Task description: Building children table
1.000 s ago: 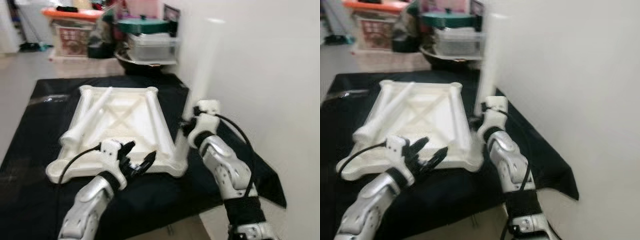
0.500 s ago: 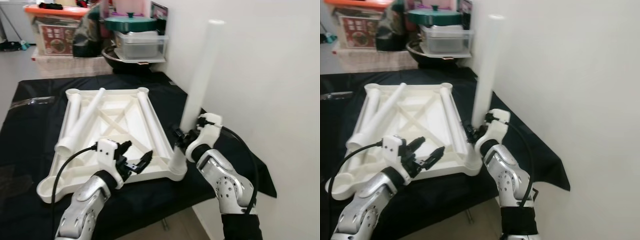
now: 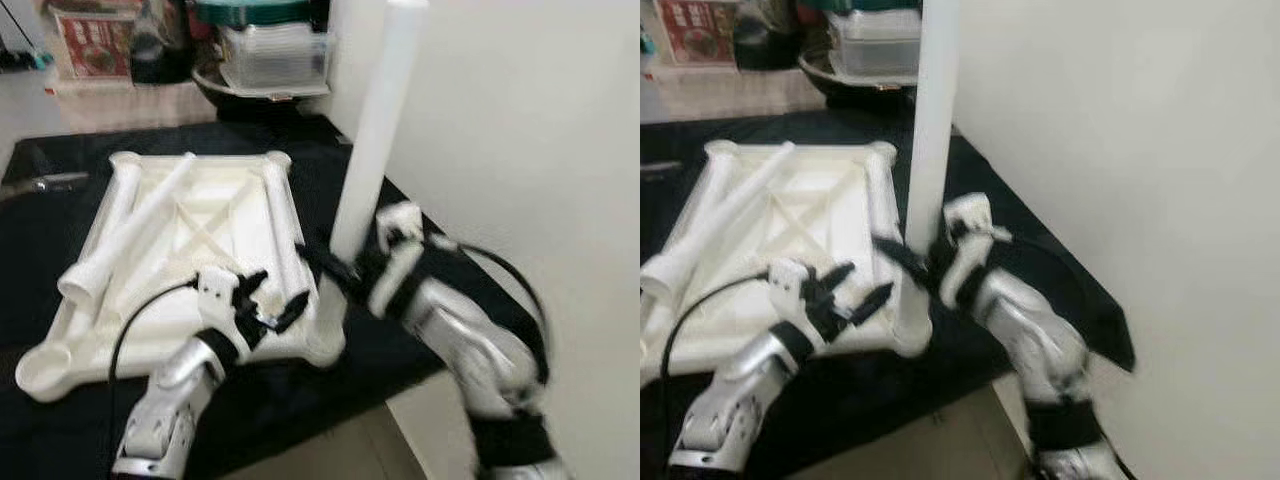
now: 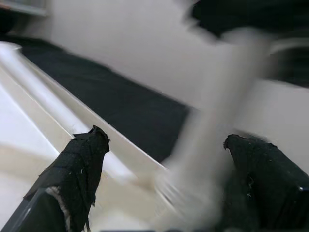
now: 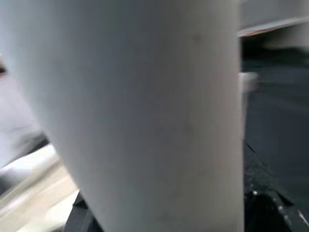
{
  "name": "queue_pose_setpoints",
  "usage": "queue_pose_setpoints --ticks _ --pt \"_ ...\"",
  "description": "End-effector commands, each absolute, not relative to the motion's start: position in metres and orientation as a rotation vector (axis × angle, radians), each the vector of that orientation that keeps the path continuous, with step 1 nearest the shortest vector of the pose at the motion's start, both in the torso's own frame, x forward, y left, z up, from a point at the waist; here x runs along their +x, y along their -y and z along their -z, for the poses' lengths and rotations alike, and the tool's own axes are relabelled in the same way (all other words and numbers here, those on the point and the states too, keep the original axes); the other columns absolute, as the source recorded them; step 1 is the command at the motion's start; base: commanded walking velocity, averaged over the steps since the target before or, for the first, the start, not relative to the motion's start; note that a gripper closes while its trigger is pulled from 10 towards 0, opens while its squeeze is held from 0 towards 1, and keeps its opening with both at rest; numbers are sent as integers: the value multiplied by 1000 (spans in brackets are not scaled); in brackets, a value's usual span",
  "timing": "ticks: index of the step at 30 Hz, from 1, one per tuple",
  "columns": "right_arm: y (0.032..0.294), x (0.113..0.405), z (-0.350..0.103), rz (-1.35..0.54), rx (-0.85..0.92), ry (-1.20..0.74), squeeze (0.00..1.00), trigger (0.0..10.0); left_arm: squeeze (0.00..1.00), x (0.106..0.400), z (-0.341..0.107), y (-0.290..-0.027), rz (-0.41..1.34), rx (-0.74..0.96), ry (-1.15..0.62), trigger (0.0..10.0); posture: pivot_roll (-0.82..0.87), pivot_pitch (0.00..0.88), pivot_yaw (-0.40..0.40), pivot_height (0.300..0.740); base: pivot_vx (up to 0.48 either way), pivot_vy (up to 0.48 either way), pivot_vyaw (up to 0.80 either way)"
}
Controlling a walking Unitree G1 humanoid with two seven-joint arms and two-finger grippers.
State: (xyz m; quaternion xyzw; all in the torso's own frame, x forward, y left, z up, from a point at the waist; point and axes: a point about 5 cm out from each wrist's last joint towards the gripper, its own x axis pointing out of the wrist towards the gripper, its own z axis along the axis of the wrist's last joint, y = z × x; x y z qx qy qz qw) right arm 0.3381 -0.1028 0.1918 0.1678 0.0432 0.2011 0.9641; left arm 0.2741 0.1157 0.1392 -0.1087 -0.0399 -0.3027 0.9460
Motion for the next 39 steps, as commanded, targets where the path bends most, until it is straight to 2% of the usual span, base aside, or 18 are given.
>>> queue_pose_setpoints --ticks 1,2,3,4,8,9,11,12,13,15,16,20,22,26,27,28,33,39 --pt "135 338 -135 -108 405 -331 0 0 0 273 -136 -119 602 -229 71 10000 68 0 -113 740 0 0 0" --pt "152 335 -124 58 385 -359 0 0 0 272 -136 -119 603 -230 71 10000 69 0 -111 740 0 0 0" --pt "152 335 -124 58 385 -359 0 0 0 272 -136 -119 603 -230 71 10000 69 0 -111 740 0 0 0" --pt "162 331 -117 161 363 -386 0 0 0 272 -136 -119 604 -230 71 10000 66 0 -108 740 0 0 0" --pt "168 326 -114 242 339 -405 0 0 0 271 -137 -119 605 -230 70 10000 62 0 -106 740 0 0 0" --pt "161 324 -121 193 341 -382 0 10000 0 271 -137 -119 607 -231 70 10000 60 0 -103 740 0 0 0" --pt "141 323 -146 5 343 -246 0 10000 0 271 -137 -119 609 -232 70 10000 58 0 -101 740 0 0 0" --pt "141 323 -146 5 343 -246 0 10000 0 271 -137 -119 609 -232 70 10000 58 0 -101 740 0 0 0" --pt "129 322 -171 -133 317 -98 949 10000 0 272 -137 -118 610 -232 70 10000 56 0 -100 740 0 0 0" --pt "122 323 -182 -198 320 -47 965 10000 0 272 -137 -118 610 -232 70 10000 56 0 -100 740 0 0 0" --pt "116 327 -202 -332 327 33 0 10000 0 273 -137 -118 610 -232 70 10000 54 0 -102 740 0 0 0" --pt "113 326 -214 -453 340 69 0 10000 0 273 -137 -118 608 -232 71 10000 55 0 -105 740 0 0 0" --pt "107 319 -223 -613 354 95 0 10000 0 273 -137 -118 606 -233 72 10000 57 0 -109 740 0 0 0" --pt "104 313 -225 -722 336 87 0 10000 0 274 -137 -118 605 -233 73 10000 54 0 -109 740 0 0 0" --pt "102 306 -219 -839 300 60 0 2431 0 274 -137 -118 605 -234 74 10000 58 0 -112 740 0 0 0" --pt "101 301 -211 -918 278 23 0 0 0 274 -137 -118 605 -234 75 10000 58 0 -112 740 0 0 0" --pt "98 290 -198 -1039 281 -30 0 0 0 273 -137 -118 605 -235 76 10000 64 0 -116 740 0 0 0" --pt "98 294 -186 -982 261 -50 0 0 0 273 -138 -118 605 -235 76 10000 62 0 -110 740 0 0 0"
